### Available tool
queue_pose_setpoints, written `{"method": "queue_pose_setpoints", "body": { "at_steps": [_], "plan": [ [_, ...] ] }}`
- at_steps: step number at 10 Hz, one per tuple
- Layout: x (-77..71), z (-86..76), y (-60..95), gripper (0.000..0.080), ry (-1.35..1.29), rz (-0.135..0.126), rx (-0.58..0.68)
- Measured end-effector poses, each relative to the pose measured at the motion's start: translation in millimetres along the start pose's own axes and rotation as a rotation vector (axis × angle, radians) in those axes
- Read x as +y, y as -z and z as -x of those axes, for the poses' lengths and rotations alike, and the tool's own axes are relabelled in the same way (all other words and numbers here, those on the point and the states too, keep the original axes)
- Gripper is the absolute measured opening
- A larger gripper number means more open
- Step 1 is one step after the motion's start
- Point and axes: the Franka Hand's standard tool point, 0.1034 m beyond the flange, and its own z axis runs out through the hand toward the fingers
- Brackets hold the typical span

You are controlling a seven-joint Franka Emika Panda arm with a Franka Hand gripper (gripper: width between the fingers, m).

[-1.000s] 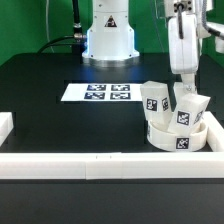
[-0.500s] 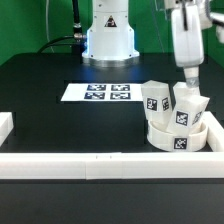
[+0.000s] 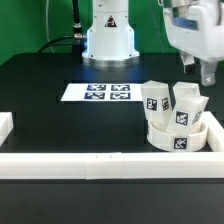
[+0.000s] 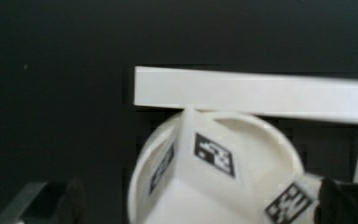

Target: Assemble stool

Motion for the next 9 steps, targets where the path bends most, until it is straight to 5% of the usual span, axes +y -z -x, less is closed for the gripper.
{"method": "queue_pose_setpoints", "body": {
  "at_steps": [1,6,9],
  "plan": [
    [-5.4,1.7,1.8,0.0649,0.206,0.019,-0.009],
    [-10.2,1.2,1.5,0.0649,0.648,0.023,-0.008],
    [-8.1,7.1,-1.9,0.0649,1.082,0.061,0.029]
  ]
}}
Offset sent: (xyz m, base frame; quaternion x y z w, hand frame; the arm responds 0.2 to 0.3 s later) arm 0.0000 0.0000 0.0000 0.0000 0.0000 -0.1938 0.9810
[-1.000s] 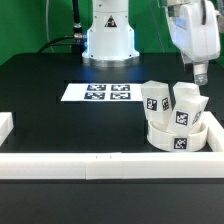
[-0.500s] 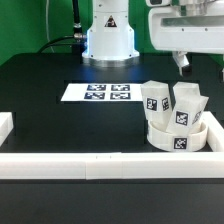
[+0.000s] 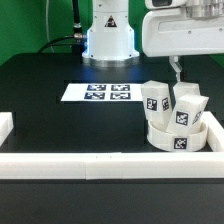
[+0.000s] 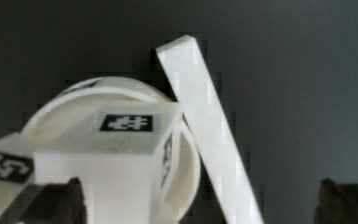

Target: Assemble stool

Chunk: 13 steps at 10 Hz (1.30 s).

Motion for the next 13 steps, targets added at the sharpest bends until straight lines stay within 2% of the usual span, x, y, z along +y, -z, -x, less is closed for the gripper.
{"method": "queue_pose_setpoints", "body": {
  "at_steps": [1,5,6,8,9,13],
  "plan": [
    [0.0,-1.7,1.1,0.0649,0.133,0.015,0.006],
    [3.4,-4.0,0.8,0.0649,0.376,0.028,0.011],
    [3.7,-4.7,-1.4,0.0649,0.53,0.048,0.026],
    [3.4,-3.7,-2.9,0.0649,0.706,0.067,0.02],
    [6.0,-4.8,-4.2,0.0649,0.812,0.078,0.016],
    [19.3,-6.1,-10.2,0.0649,1.058,0.094,-0.006]
  ]
}}
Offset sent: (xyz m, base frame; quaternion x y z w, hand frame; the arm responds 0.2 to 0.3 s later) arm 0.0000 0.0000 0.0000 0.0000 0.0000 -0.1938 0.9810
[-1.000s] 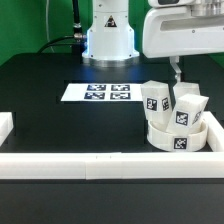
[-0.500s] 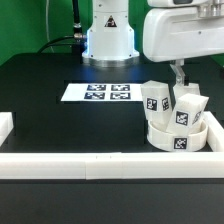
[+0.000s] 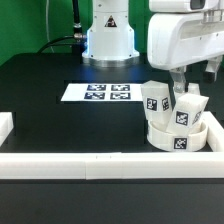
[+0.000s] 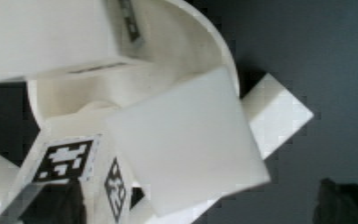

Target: Assemble stool

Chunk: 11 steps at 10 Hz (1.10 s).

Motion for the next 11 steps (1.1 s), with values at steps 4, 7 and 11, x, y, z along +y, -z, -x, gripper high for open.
{"method": "queue_pose_setpoints", "body": {
  "at_steps": [4,7,11],
  "plan": [
    [0.8,4.9,-4.0,0.0649,0.069,0.001,-0.014],
    [1.8,5.6,-4.4,0.0358,0.064,0.001,-0.015],
    [2.2,5.9,-4.3,0.0332,-0.085,-0.001,-0.014]
  ]
}}
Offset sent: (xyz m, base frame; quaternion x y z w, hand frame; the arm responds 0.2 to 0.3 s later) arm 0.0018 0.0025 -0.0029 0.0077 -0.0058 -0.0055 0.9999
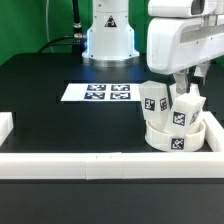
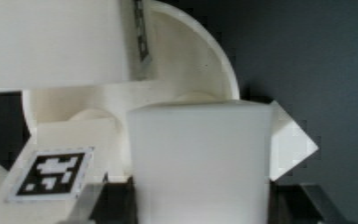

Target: Assemble stool

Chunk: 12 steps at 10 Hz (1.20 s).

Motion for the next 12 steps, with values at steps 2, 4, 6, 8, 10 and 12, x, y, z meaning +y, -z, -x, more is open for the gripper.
{"method": "queue_pose_setpoints", "body": {
  "at_steps": [2,4,6,8,10,12],
  "plan": [
    [-0.9,-0.3,-0.1,0.0332,-0.255,-0.005,-0.001],
    [-2.8,-2.0,-0.1,0.0334,-0.526,-0.013,0.005],
    [-4.3,-4.3,0.0,0.0334,-0.663,-0.014,0.011],
    [-4.5,-4.5,0.1,0.0334,-0.792,-0.016,0.011],
    [-4.8,-4.7,0.1,0.0334,-0.928,-0.018,0.01],
    [-5.0,-3.8,0.0,0.0334,-1.143,-0.043,0.013]
  ]
}}
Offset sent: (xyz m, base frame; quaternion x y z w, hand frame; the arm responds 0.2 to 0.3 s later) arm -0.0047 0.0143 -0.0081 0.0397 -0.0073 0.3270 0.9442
